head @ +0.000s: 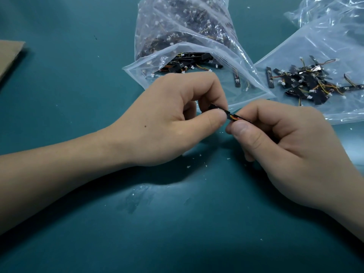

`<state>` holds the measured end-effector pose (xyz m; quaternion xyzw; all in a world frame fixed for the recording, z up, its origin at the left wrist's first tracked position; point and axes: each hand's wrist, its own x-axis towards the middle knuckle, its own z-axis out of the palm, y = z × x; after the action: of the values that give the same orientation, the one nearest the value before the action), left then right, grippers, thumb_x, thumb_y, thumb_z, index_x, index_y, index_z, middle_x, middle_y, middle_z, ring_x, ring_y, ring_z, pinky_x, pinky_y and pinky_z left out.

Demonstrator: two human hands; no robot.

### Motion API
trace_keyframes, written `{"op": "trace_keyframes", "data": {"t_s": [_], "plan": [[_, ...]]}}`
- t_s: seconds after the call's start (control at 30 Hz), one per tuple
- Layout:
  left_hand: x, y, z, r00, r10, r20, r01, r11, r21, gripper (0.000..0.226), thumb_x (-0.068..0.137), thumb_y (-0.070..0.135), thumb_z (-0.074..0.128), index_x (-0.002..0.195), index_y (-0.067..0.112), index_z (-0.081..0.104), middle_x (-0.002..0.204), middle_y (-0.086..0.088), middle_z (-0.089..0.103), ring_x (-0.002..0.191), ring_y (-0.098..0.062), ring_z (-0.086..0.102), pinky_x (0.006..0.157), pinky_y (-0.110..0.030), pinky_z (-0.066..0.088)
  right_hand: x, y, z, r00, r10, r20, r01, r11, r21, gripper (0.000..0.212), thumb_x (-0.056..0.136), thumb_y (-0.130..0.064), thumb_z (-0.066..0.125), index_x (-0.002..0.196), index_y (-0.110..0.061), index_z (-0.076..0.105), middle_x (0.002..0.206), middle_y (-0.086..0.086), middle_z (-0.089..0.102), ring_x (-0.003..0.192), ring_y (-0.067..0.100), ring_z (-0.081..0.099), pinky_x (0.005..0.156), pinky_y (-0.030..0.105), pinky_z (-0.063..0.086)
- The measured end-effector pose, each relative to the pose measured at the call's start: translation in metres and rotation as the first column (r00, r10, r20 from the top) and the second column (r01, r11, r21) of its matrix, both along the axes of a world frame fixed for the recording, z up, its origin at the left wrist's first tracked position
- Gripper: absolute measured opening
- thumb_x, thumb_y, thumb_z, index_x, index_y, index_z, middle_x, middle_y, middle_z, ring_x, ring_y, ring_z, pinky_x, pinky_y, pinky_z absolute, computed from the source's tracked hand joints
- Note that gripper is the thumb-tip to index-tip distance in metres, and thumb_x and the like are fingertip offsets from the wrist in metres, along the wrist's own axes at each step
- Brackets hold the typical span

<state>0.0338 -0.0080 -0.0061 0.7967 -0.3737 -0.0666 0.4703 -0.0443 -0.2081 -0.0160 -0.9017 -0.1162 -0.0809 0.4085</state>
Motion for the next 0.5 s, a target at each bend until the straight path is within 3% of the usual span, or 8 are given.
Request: {"op": "trace_keyframes", "data": {"t_s": [0.1,0.3,0.5], "plan": [[0.0002,0.0,-0.0008,1.0,0.013,-0.019,-0.013,1.0,0.008,0.007,0.09,0.019,0.066,0.083,0.018,0.063,0.065,0.014,0.058,0.051,-0.015,0.049,0.05,-0.021,0.038,-0.0003,0.0003,0.0008,1.0,-0.008,0.007,0.008,1.0,0.016,0.021,0.1,-0.041,0.055,0.086,-0.028,0.064,0.065,-0.001,0.061,0.056,0.02,0.056,0.053,0.028,0.042],[-0.0008,0.0008,-0.0015,0.999,-0.007,-0.041,0.008,1.0,0.026,0.011,0.088,0.019,0.068,0.079,0.018,0.061,0.063,0.007,0.058,0.052,-0.007,0.047,0.052,-0.018,0.037,-0.0003,0.0011,0.0012,1.0,-0.024,-0.016,0.025,0.998,0.058,0.023,0.096,-0.042,0.055,0.083,-0.027,0.066,0.063,0.0,0.061,0.054,0.018,0.055,0.051,0.026,0.041],[0.0,0.0018,-0.0015,0.999,-0.035,-0.015,0.036,0.999,0.037,0.009,0.089,0.014,0.067,0.082,0.011,0.062,0.068,0.003,0.058,0.055,-0.014,0.048,0.054,-0.02,0.038,0.0007,0.0011,0.0008,0.999,-0.027,-0.024,0.027,1.0,0.0,0.021,0.098,-0.032,0.06,0.078,-0.027,0.064,0.064,-0.004,0.064,0.055,0.013,0.056,0.052,0.013,0.037]]}}
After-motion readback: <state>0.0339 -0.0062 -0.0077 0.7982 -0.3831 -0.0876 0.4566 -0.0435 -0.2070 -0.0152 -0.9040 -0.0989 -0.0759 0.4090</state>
